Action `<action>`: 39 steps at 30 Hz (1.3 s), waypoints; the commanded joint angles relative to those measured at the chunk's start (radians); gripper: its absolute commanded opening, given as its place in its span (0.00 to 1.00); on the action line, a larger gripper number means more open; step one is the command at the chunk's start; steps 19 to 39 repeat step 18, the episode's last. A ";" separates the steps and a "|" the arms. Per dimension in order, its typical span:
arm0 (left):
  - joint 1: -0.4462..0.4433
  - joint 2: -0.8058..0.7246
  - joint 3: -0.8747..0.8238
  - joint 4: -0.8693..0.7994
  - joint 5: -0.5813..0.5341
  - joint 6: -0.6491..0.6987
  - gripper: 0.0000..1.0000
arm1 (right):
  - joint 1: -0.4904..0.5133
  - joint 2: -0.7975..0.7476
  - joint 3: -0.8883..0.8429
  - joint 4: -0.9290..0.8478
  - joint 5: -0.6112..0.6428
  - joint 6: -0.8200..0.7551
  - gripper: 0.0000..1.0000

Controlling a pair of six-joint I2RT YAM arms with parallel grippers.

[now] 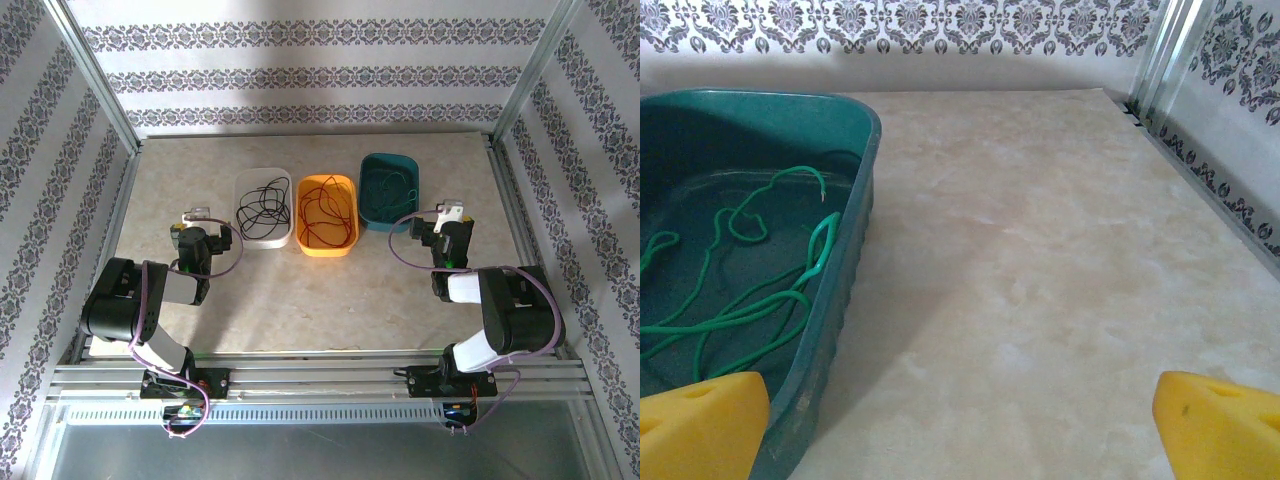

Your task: Untangle the cables

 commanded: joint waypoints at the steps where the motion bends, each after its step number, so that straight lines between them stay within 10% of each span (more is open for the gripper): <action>1: 0.014 0.004 -0.007 0.055 0.012 0.007 0.99 | 0.005 0.007 -0.002 0.030 -0.013 0.019 0.98; 39: 0.014 0.004 -0.007 0.055 0.013 0.007 0.99 | -0.009 0.006 0.006 0.018 -0.064 0.017 0.98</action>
